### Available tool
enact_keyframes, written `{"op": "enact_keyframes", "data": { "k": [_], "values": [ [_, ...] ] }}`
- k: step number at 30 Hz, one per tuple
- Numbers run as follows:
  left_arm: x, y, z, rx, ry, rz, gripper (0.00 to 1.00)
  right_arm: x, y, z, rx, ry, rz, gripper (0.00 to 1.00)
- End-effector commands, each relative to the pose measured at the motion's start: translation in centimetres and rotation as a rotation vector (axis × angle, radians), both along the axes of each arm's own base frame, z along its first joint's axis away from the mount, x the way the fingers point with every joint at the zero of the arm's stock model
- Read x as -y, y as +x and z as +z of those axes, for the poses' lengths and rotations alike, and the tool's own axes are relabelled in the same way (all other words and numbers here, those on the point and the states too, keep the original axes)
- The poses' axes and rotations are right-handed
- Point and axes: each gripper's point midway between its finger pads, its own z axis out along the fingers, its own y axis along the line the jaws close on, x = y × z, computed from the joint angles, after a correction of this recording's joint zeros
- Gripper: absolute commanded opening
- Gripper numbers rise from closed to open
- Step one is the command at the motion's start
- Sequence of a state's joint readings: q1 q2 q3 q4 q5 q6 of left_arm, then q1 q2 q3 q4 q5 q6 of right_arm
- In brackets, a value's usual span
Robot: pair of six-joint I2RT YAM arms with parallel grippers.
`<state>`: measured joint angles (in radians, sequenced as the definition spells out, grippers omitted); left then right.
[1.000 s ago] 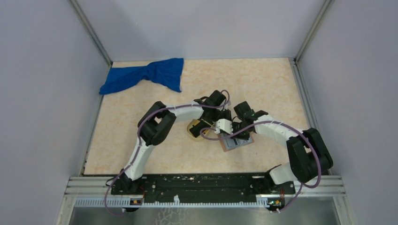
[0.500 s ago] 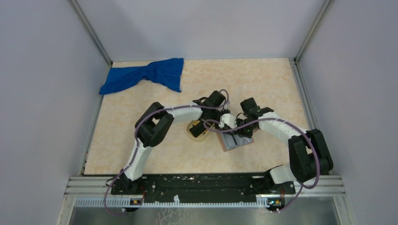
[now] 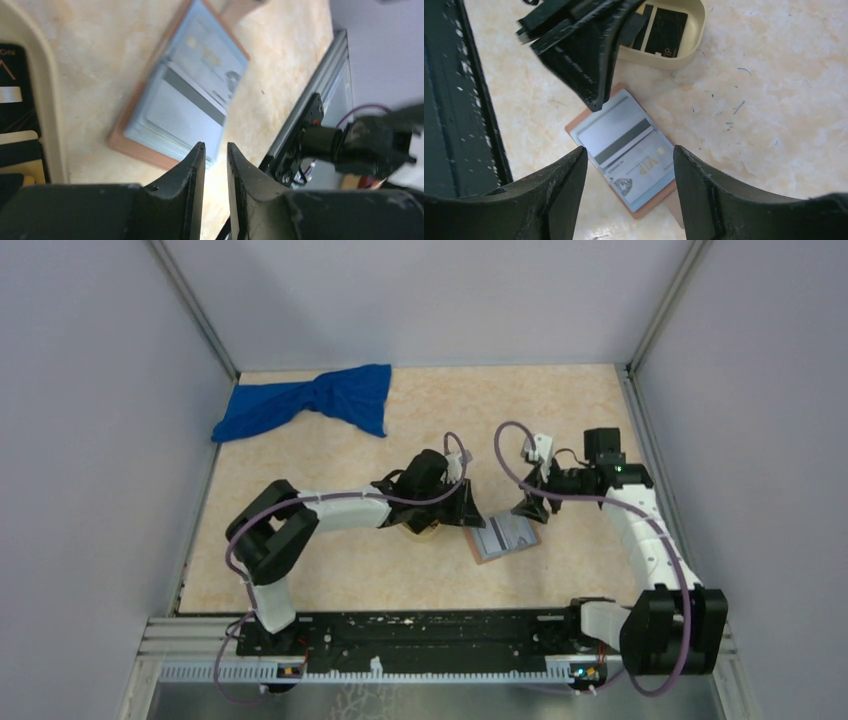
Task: Put the credit cards into the card holder
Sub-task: Insert the credit card into the card holder.
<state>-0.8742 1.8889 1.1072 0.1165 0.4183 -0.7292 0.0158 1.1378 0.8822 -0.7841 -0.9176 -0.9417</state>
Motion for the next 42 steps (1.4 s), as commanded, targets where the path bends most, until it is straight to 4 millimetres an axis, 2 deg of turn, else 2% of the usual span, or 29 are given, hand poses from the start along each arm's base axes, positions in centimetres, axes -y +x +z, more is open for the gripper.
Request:
{"op": "enact_keyframes", "data": {
  "k": [1,3,6,7,10,12,13,15,17,19,22,28,35,42],
  "values": [
    [0.4,0.8,7.9,0.511,-0.209,-0.067,0.29,-1.3,-0.9,2.1,-0.192,0.121,0.003,0.63],
    [-1.4,1.1,8.6,0.671,-0.216,-0.024,0.29,-0.9,-0.7,0.7,-0.294,0.092,-0.028,0.61],
    [-4.8,1.1,9.3,0.885,-0.232,0.04,0.3,0.3,-0.2,-2.9,-0.396,0.007,-0.096,0.53],
    [-6.2,0.7,8.5,0.931,-0.215,0.046,0.3,0.9,0.0,-3.9,-0.403,-0.027,-0.12,0.53],
    [-9.2,0.8,8.1,0.997,-0.203,0.148,0.53,2.3,0.6,-6.0,-0.415,-0.111,-0.194,0.53],
    [-10.3,0.4,7.7,1.003,-0.213,0.18,0.85,2.6,0.4,-6.8,-0.432,-0.127,-0.22,0.54],
    [-10.9,0.6,7.5,0.998,-0.207,0.214,0.97,2.8,0.4,-7.2,-0.444,-0.139,-0.231,0.54],
    [-11.3,0.4,6.7,0.967,-0.202,0.223,0.99,3.2,0.4,-8.0,-0.472,-0.163,-0.258,0.54],
    [-11.3,0.1,5.7,0.951,-0.181,0.193,0.99,3.6,0.6,-8.9,-0.501,-0.184,-0.286,0.54],
    [-10.4,-1.3,4.8,0.951,-0.184,0.078,0.98,3.7,0.7,-9.4,-0.529,-0.187,-0.3,0.53],
    [-9.5,-2.9,4.5,0.9,-0.237,-0.002,0.87,3.6,0.8,-10.0,-0.561,-0.188,-0.316,0.52],
    [-8.5,-4.2,3.3,0.759,-0.301,0.014,0.72,3.7,1.1,-11.4,-0.61,-0.196,-0.335,0.49],
    [-6.5,-4.0,0.3,0.665,-0.211,0.017,0.42,3.8,1.1,-12.2,-0.643,-0.207,-0.339,0.46],
    [-5.9,-3.5,-2.1,0.626,-0.124,0.029,0.39,4.0,0.9,-13.0,-0.67,-0.221,-0.34,0.45]
  ]
}}
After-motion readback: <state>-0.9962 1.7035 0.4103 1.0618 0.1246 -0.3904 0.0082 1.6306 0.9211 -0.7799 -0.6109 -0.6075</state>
